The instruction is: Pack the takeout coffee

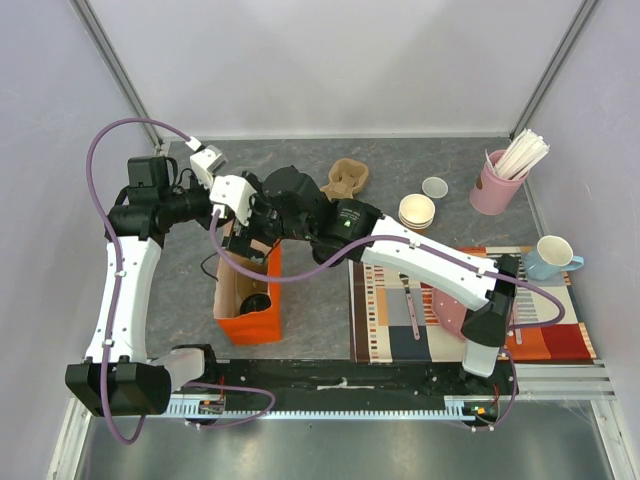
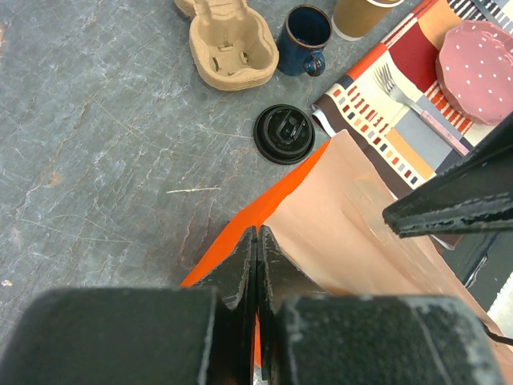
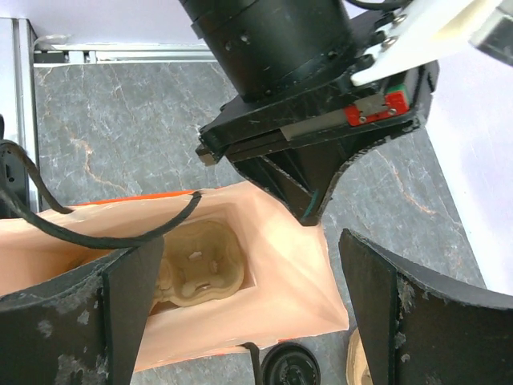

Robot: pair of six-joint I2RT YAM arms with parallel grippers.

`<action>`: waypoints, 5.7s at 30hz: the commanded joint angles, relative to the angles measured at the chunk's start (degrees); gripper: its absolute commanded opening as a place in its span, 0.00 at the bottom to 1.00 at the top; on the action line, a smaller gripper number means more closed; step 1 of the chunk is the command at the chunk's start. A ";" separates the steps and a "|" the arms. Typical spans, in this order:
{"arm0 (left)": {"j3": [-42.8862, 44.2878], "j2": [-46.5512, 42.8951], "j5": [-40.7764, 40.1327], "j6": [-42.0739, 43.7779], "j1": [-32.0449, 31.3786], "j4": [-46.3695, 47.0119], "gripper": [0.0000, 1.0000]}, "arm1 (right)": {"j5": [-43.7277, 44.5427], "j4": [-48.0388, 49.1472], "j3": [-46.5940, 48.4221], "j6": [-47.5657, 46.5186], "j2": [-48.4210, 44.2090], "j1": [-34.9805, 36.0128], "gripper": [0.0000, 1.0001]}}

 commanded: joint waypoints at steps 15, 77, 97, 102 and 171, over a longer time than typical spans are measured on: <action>0.05 -0.54 -0.06 1.97 -0.26 0.63 0.02 | 7.11 14.90 -9.49 5.64 -9.78 -3.02 0.98; 0.49 -0.01 -0.68 2.23 -0.26 0.55 0.11 | 20.32 22.56 -27.61 17.51 -18.75 -19.81 0.98; 1.81 0.08 -1.55 2.58 -0.26 0.37 0.49 | 5.34 13.33 -22.33 11.44 -17.79 -19.55 0.98; 2.86 -0.27 -3.04 3.28 -0.18 -0.42 0.61 | 12.82 11.83 -22.68 12.23 -17.78 -19.64 0.98; 13.23 0.25 -16.32 1.00 -0.18 -5.08 0.98 | 10.63 23.17 -35.52 5.20 -10.14 -74.75 0.25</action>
